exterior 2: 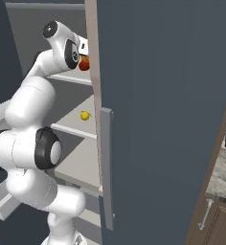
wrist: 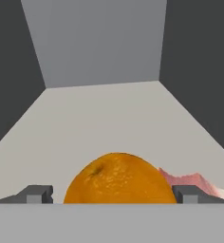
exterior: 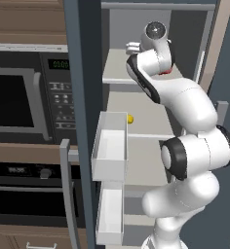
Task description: Take the lemon and orange from the second highest rack and move them to the highest rack where the bell pepper and steak are located, to maximize freezer space. Close the freezer door after rearranging.
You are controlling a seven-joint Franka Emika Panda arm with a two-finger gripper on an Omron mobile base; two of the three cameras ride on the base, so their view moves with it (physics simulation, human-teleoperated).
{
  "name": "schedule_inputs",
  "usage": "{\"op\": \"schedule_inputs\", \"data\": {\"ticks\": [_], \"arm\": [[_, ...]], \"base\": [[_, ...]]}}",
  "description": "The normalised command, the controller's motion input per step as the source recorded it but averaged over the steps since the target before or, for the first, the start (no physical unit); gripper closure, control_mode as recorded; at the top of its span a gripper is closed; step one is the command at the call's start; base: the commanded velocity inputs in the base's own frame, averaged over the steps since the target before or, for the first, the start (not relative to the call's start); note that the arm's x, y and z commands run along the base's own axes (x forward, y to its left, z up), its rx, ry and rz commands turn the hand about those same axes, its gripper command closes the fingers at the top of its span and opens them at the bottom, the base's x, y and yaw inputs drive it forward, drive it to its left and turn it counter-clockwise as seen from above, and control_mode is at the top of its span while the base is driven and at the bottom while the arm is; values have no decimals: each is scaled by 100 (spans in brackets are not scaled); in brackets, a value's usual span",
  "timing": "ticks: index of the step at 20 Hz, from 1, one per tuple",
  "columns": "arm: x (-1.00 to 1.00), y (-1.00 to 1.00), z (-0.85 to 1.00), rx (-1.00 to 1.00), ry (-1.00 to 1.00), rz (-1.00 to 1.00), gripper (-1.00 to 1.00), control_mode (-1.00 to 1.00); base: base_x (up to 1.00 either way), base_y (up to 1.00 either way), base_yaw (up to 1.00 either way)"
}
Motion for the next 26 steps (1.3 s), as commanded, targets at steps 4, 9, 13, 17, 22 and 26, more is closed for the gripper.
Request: {"op": "schedule_inputs", "data": {"ticks": [4,9,13,17,22,26], "arm": [[-4,0,13,0,0,0,-100,-100],[-17,0,24,0,0,0,-100,-100],[-24,0,21,0,0,0,-100,-100],[-29,0,7,0,0,0,-100,-100],[-38,0,3,0,0,0,-100,-100],[-42,0,0,0,0,0,-100,-100]], "base": [[0,0,0],[0,0,0],[0,0,0],[0,0,0],[0,0,0],[0,0,0]]}}
